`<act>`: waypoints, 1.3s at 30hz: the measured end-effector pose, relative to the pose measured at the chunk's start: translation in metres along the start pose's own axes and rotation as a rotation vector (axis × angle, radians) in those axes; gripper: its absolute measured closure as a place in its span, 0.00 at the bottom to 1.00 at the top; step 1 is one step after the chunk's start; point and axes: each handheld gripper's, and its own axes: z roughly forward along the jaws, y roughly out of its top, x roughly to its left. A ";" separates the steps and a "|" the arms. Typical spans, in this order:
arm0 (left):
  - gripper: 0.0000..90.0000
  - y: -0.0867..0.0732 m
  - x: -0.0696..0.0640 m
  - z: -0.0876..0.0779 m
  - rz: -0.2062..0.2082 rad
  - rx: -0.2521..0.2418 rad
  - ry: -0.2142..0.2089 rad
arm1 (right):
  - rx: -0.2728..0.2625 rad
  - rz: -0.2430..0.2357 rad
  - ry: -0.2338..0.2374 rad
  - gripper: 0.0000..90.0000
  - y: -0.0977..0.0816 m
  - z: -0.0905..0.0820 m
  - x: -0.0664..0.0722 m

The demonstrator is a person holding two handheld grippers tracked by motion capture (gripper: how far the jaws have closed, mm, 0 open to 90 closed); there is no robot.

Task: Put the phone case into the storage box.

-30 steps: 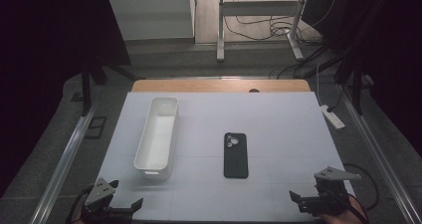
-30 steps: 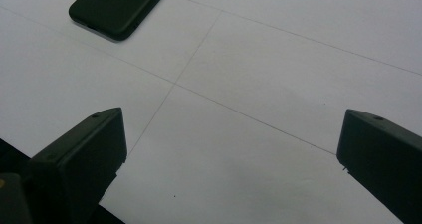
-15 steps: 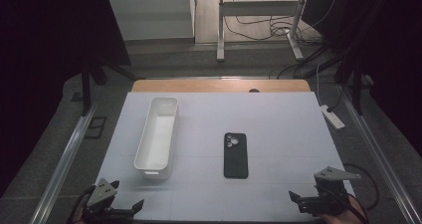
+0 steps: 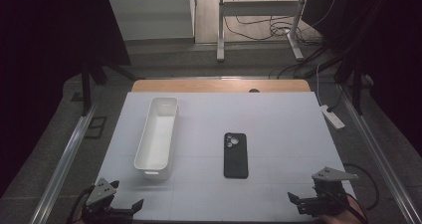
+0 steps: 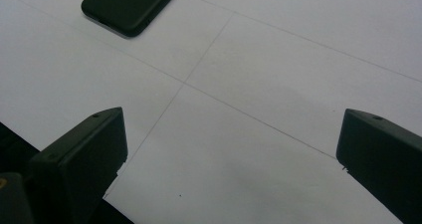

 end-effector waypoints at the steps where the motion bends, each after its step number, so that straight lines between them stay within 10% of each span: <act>1: 0.00 0.000 0.000 0.000 -0.002 0.000 -0.001 | -0.006 -0.005 -0.003 0.00 0.000 0.000 0.000; 39: 0.00 0.000 0.000 0.001 -0.001 0.008 -0.003 | -0.030 -0.099 0.138 0.00 0.035 0.025 0.005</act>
